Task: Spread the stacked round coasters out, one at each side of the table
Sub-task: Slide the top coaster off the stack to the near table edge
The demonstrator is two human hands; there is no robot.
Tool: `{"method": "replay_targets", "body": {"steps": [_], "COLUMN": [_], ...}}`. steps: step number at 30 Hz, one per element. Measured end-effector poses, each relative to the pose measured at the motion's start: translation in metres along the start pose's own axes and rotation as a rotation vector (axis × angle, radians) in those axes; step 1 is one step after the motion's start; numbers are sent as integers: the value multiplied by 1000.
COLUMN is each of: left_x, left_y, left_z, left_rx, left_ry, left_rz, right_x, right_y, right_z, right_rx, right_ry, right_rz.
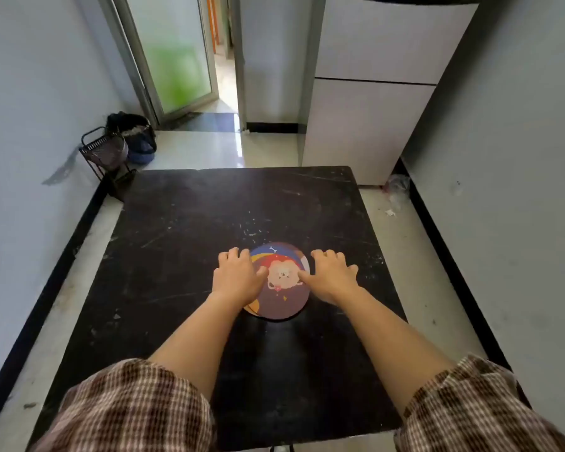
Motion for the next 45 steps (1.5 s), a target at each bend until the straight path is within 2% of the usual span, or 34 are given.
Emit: {"method": "replay_targets", "body": {"steps": [6,14,19,23,27,29,32,34,36,39,42,45], "left_x": [-10,-8,-9,-10,-13,-10,2,18,32,49,63,81], "left_y": [-55,-86,-87,-83,-69,-60,-53,-51,-50,-49,-45,-45], "left_z": [23,39,34,33,39,45,58,69,79,88,86,79], "left_rx": [-50,22,180,256,603,659,782,877,896,821,708,571], "left_ry": [152,280,361,331,331,349,433,501,537,466,238,57], "left_rz": [25,-13,-109,-220,-228,-182,36,199,284,256,255,280], "right_x": [-25,-29,-29,-31,-27,-27,-25,-18,-7,10,25,38], "right_y": [-41,-74,-80,-76,-70,-64,-53,-47,-42,-37,-34,-35], "right_z": [-9,-9,-3,1,-1,-5,-13,-17,-20,-19,-9,8], "right_rx": [26,-6,-248,-412,-640,-677,-737,-812,-866,-837,-673,-499], "right_ry": [-2,-35,-168,-220,-202,-181,-148,-115,-82,-4,116,232], "right_rz": [140,87,30,-1,33,13,9,70,154,289,403,439]}}
Point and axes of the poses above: each hand's wrist, its own x-axis away from the middle knuckle, its own y-axis out of the back of the hand, z = x × y, the point moved 1 cm from there along -x, towards the middle knuckle, and after that the axes turned 10 degrees about x, right-handed, at the moved point
